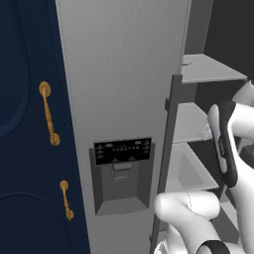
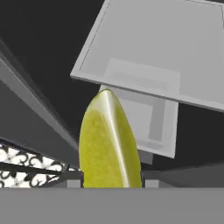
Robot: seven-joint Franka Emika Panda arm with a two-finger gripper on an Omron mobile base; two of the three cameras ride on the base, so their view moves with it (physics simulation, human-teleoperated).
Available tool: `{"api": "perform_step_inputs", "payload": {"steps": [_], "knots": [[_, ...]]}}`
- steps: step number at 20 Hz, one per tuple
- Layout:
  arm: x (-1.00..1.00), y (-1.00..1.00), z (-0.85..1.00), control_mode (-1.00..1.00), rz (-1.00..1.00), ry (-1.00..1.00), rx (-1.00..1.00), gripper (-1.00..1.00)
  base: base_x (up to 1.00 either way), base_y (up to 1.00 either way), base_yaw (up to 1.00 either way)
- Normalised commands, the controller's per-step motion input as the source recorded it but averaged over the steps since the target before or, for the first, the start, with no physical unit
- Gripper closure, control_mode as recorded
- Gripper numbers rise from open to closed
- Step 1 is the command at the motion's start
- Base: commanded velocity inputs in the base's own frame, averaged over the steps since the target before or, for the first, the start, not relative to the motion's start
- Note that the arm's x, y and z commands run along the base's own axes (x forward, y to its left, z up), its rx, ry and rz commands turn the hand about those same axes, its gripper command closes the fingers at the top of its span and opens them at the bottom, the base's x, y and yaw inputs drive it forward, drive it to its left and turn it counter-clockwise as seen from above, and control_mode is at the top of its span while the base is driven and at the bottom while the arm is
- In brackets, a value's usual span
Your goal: Grab a lemon wedge from the fridge and one ice cube from the ice bowl, and put them in the glass of lemonade.
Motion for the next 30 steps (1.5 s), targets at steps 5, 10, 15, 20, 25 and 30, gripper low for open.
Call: {"api": "perform_step_inputs", "payload": {"steps": [5,10,15,20,25,30], "knots": [[-1.0,0.26,0.81,-1.0,-0.03,0.0,-0.06,1.0,0.0,0.0,0.0],[-0.99,0.74,0.24,-1.0,0.0,0.0,-0.11,1.0,0.0,0.0,0.0],[-0.41,0.42,0.0,-1.0,0.0,0.01,-0.09,1.0,0.0,0.0,0.0],[0.0,0.0,0.0,1.0,0.0,0.0,0.0,1.0,-0.53,0.12,0.01],[0.0,0.0,0.0,1.0,0.0,0.0,0.0,1.0,-1.0,0.75,0.16],[0.0,0.0,0.0,1.0,0.0,0.0,0.0,1.0,-0.07,0.93,0.72]]}}
